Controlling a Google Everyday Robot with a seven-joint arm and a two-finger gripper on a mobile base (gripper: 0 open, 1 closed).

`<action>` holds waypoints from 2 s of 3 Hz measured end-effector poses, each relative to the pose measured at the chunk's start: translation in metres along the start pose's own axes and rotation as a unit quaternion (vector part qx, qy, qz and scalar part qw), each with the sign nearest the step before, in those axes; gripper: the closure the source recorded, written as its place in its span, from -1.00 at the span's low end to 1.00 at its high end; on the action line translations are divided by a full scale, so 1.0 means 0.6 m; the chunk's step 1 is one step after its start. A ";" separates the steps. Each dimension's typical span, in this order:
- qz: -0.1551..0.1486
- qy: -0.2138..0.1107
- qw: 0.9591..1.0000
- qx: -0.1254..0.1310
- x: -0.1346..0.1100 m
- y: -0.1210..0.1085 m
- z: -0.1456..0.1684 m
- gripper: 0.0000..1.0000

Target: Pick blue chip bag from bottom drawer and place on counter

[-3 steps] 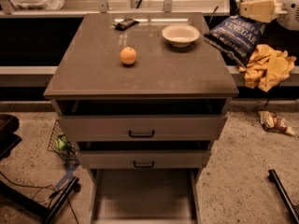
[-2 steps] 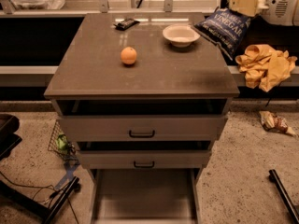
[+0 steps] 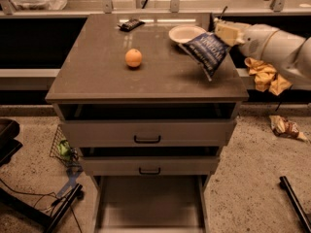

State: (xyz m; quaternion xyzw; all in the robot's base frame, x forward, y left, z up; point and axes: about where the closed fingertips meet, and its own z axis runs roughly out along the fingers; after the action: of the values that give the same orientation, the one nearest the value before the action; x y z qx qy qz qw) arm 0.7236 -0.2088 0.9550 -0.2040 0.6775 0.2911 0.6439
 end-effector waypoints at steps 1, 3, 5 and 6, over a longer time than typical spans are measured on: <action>0.000 -0.017 1.000 -0.022 0.011 0.029 0.029 0.79; 0.000 -0.016 1.000 -0.026 0.012 0.037 0.037 -0.30; 0.000 -0.016 0.999 -0.030 0.012 0.044 0.044 -1.00; 0.000 -0.016 0.999 -0.030 0.012 0.044 0.044 -1.00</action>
Offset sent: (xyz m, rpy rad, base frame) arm 0.0014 0.0244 -0.0066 0.0256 -0.0278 0.0367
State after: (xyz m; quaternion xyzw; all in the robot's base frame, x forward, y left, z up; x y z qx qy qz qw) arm 0.7257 -0.1710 0.9513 -0.2184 0.6581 0.3151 0.6480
